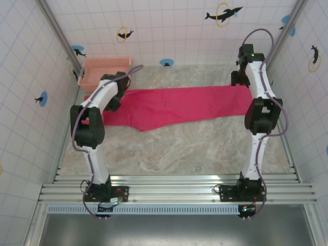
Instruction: Roll up the long pants
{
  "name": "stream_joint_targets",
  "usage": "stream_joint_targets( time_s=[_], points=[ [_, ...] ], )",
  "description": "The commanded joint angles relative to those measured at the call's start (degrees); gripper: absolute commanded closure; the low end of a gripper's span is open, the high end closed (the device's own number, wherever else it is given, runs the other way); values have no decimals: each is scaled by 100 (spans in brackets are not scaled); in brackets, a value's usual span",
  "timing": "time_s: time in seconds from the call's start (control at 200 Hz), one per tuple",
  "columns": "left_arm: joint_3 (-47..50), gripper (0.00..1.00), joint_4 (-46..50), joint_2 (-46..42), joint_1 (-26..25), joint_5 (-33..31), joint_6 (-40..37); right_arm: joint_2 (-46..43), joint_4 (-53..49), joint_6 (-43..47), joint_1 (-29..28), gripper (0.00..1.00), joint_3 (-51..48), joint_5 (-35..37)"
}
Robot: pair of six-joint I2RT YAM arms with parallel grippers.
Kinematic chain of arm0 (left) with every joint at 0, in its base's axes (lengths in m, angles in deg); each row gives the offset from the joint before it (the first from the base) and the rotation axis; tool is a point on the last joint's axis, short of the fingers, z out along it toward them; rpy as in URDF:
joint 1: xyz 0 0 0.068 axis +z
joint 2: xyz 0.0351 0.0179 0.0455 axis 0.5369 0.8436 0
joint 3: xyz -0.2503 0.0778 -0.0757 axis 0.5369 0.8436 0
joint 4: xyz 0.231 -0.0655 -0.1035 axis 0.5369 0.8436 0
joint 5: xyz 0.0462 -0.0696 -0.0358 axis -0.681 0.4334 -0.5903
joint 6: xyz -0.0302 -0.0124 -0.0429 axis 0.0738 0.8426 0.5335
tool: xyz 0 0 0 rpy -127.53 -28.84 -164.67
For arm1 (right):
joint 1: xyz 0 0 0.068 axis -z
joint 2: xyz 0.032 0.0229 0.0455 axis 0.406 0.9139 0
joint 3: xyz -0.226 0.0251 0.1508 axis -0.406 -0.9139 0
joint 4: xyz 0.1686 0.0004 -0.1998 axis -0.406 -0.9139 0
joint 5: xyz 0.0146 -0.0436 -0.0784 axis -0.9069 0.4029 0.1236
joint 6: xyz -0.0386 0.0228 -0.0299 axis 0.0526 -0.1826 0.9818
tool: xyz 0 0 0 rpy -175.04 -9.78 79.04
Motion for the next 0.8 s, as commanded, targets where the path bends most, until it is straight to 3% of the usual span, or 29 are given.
stream_joint_targets(
  time_s=[0.0, 0.14, 0.305, 0.445, 0.601, 0.796],
  points=[
    [-984, 100, 468, 311, 328, -160, -453, -390, 41, 38, 49, 33, -342, 46],
    [-2188, 100, 421, 1104, 723, 79, -708, -590, -76, 60, 79, 34, -768, 28],
    [-3192, 34, 222, 2353, 965, 260, -801, -917, -163, -34, 109, 33, -1355, 126],
    [-3560, 17, 92, 2962, 1024, 204, -930, -1131, -274, -533, 402, 29, -1766, -197],
    [-3524, 14, -565, 3070, 1189, 105, -1524, -1461, -193, -921, 869, 24, -2295, -534],
    [-3179, 9, -826, 2704, 1308, 94, -1598, -1650, 90, -1468, 1296, 23, -3073, -1263]
  ],
)
